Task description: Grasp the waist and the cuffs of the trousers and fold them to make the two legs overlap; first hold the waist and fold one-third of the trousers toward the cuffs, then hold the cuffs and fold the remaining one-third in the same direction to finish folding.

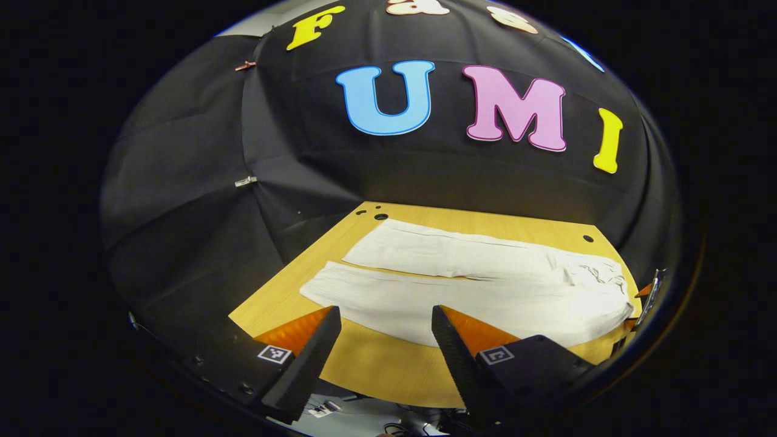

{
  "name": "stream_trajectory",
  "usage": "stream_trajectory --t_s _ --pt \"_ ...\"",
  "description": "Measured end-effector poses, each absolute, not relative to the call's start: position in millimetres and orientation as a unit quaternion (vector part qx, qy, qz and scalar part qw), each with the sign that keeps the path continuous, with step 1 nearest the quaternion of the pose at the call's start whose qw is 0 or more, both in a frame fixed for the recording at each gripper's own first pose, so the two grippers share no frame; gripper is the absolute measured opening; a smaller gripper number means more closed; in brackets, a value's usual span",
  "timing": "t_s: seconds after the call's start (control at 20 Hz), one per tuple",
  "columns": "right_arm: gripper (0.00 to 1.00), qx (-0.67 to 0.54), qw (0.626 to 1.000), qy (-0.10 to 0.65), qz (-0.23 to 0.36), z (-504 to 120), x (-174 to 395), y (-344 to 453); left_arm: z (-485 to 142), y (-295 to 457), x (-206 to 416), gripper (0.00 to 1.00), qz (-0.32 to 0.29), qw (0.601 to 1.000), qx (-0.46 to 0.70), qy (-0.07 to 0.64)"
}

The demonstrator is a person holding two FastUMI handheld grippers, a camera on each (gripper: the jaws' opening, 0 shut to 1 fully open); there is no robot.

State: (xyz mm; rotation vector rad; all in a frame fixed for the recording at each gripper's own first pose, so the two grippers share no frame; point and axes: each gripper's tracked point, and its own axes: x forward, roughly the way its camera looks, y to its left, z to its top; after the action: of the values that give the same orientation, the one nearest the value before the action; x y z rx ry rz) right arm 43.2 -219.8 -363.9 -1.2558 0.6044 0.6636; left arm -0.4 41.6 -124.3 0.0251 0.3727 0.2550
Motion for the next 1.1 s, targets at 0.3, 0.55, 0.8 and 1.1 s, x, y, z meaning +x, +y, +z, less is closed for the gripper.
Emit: stream_trajectory --t_s 0.3,0.55,0.8,1.1 --pt "0.63 -0.560 0.713 0.286 0.310 -376 55 -216 -137 30 5 0.96 0.136 0.971 0.014 0.196" --pt "0.36 -0.550 0.704 0.322 0.313 -384 55 -218 -147 45 6 0.95 0.135 0.968 0.035 0.209" --pt "0.13 -0.516 0.701 0.379 0.313 -388 60 -220 -172 110 28 0.95 0.128 0.953 0.122 0.245" --pt "0.05 -0.498 0.682 0.434 0.315 -386 60 -218 -231 205 50 0.96 0.079 0.894 0.301 0.322"
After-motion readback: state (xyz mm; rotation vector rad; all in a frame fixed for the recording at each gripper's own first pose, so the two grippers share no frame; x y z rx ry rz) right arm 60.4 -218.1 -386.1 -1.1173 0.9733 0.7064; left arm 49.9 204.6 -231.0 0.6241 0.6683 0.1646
